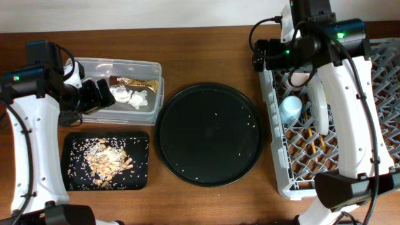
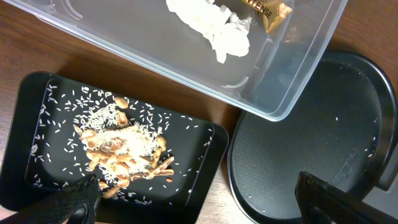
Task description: Sort waste into correct bins and load items into the dishwasher rack
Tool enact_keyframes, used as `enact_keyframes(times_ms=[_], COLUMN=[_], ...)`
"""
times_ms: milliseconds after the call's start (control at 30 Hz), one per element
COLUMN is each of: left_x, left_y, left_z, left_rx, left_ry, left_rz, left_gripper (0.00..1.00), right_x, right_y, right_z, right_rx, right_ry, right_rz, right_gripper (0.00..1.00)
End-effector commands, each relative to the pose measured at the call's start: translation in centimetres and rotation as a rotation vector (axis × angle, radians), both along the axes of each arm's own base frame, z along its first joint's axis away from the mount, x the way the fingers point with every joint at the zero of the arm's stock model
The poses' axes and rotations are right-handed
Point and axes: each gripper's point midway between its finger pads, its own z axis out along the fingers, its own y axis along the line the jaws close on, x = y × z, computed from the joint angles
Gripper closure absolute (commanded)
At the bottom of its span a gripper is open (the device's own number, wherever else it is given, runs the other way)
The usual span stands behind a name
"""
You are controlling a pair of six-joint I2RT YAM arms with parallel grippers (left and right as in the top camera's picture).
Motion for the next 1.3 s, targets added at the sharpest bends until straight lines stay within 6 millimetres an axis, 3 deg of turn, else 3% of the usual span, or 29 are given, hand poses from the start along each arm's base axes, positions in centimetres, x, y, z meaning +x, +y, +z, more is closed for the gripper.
enact_keyframes(times_ms=[0,167,367,500,567,667,833,933,1067,1167,1200,1267], left_x=[-0.1,-0.1,-0.1,-0.1,-0.1,-0.1,-0.1,-0.1,-0.1,-0.1,-0.1,-0.1], left_y=[0.1,0.1,0.1,0.1,0.1,0.1,0.1,0.1,0.1,0.1,0.1,0.1], left_z=[0.6,0.6,0.6,0.6,0.6,0.6,0.6,0.6,0.6,0.6,0.6,0.6], left_rx=[0.002,0.002,0.002,0.002,0.002,0.002,0.002,0.002,0.002,0.002,0.002,0.002], left_ry=[-0.019,-0.02,-0.019,-0.02,-0.019,-0.019,-0.019,-0.02,-0.019,-0.02,-0.019,-0.019], left_rz=[0.012,0.012,0.012,0.012,0.012,0.012,0.012,0.012,0.012,0.012,0.012,0.012], left_gripper=[0.01,0.01,0.0,0.01,0.01,0.01,0.01,0.01,0.01,0.0,0.01,0.01], right_x=[0.2,0.2,-3.5,-8.1,-11.6,-16.1,-22.8,-26.5,-29.5,-29.5,-28.9,-27.9], right_y=[0.1,0.1,2.8,3.4,1.0,-0.8,-4.3,-6.1,-7.2,-7.4,-7.6,-7.9], right_z=[0.8,0.6,5.8,11.2,15.2,18.9,22.1,21.4,16.6,13.8,11.5,9.8], right_rx=[-0.002,-0.01,0.024,0.055,-0.006,0.028,0.03,0.027,0.03,0.042,0.052,0.048], right_ry=[-0.027,-0.022,-0.155,-0.31,-0.463,-0.598,-0.761,-0.803,-0.812,-0.873,-0.945,-0.999], right_rz=[-0.012,-0.013,0.073,0.134,0.126,0.11,0.05,0.026,0.023,0.005,-0.029,-0.075], right_gripper=[0.02,0.02,0.02,0.02,0.02,0.02,0.02,0.02,0.01,0.02,0.02,0.02])
